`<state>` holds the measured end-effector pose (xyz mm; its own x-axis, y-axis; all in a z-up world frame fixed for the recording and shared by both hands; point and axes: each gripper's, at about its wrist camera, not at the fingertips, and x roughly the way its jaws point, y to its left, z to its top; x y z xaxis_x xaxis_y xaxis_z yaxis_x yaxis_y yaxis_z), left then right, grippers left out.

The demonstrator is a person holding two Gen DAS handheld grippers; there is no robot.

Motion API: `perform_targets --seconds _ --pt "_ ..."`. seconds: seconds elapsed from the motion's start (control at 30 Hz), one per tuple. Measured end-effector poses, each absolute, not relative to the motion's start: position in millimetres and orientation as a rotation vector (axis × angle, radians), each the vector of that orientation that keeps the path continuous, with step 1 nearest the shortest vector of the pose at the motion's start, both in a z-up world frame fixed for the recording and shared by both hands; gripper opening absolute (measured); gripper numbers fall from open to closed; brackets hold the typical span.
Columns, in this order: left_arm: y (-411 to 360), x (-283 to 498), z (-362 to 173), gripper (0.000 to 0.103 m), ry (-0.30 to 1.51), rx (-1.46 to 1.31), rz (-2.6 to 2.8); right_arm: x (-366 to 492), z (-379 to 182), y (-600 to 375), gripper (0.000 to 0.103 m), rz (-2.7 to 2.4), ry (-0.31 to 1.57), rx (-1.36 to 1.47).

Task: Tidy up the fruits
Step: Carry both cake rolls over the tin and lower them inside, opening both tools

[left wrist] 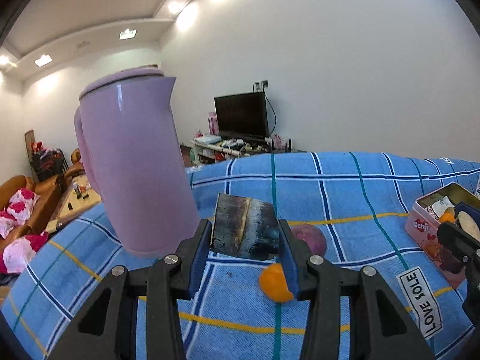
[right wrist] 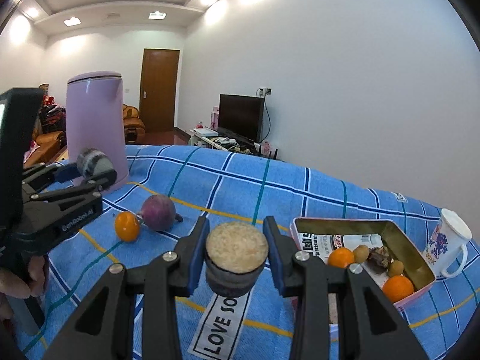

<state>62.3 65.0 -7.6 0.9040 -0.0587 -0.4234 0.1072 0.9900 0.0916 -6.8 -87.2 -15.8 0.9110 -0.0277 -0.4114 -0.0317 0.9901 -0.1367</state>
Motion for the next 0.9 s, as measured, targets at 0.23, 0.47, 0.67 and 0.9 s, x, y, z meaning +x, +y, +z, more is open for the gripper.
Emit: perform_targets --seconds 0.23,0.47,0.67,0.9 --pt "48.6 56.5 -9.2 0.046 0.468 0.131 -0.103 -11.4 -7.4 -102.7 0.040 0.009 0.406 -0.104" --pt "25.4 47.6 -4.5 0.046 0.473 0.129 -0.129 -16.1 1.7 -127.0 0.040 -0.006 0.387 -0.059" --pt "-0.6 40.6 1.1 0.046 0.463 0.120 -0.166 -21.2 8.8 -150.4 0.040 -0.037 0.367 -0.031" --pt "-34.8 36.7 9.1 0.046 0.453 0.120 -0.215 -24.0 15.2 -188.5 0.040 -0.094 0.355 0.025"
